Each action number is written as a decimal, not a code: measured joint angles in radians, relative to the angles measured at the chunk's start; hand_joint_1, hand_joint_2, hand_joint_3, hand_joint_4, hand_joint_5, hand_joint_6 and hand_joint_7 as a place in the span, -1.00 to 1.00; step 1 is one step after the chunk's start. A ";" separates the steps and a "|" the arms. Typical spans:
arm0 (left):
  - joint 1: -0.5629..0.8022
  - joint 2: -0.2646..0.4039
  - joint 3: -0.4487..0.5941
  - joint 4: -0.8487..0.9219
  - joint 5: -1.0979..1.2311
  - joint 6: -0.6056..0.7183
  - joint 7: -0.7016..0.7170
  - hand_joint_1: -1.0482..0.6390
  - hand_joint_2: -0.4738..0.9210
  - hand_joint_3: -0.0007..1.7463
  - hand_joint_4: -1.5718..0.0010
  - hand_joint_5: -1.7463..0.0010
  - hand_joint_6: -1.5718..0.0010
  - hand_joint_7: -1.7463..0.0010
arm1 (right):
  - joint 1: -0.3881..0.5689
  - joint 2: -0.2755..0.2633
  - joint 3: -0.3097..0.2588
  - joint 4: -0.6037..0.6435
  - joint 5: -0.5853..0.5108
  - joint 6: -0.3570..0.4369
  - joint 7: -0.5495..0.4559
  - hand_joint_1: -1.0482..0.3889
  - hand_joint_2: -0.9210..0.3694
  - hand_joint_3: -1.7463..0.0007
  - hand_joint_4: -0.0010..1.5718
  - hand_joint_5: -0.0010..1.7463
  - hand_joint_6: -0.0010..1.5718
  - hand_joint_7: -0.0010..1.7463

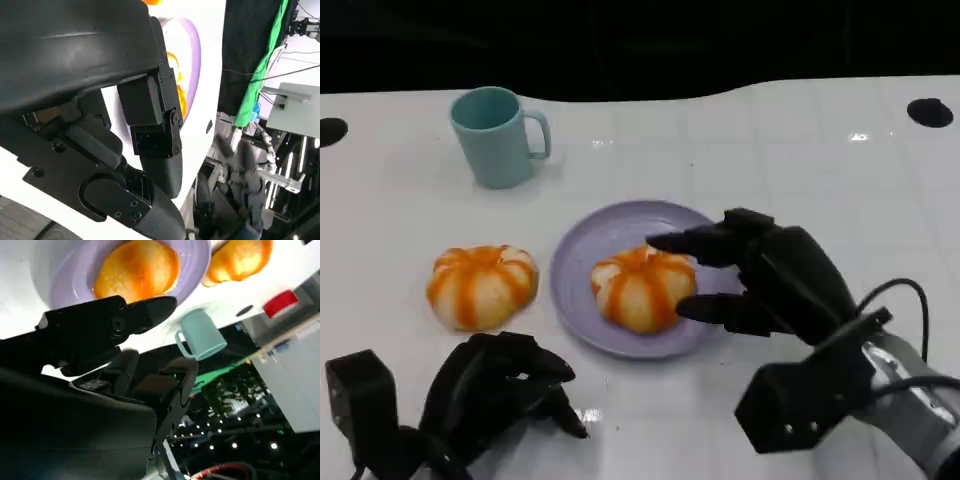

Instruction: Grasp the bread from the table and place it into the plate.

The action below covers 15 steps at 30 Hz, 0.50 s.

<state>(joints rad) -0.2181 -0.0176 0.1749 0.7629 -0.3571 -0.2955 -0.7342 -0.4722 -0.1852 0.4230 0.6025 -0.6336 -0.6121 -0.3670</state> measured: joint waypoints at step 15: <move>-0.002 -0.004 -0.009 0.000 0.006 -0.001 0.005 -1.00 0.71 -1.00 -1.00 0.30 -1.00 0.76 | 0.244 -0.109 -0.113 -0.286 0.076 -0.050 0.090 0.27 -0.38 -0.14 -0.05 0.93 -0.06 0.30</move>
<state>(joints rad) -0.2204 -0.0217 0.1659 0.7633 -0.3507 -0.2965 -0.7292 -0.2279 -0.2947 0.3102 0.3163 -0.5576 -0.6619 -0.2770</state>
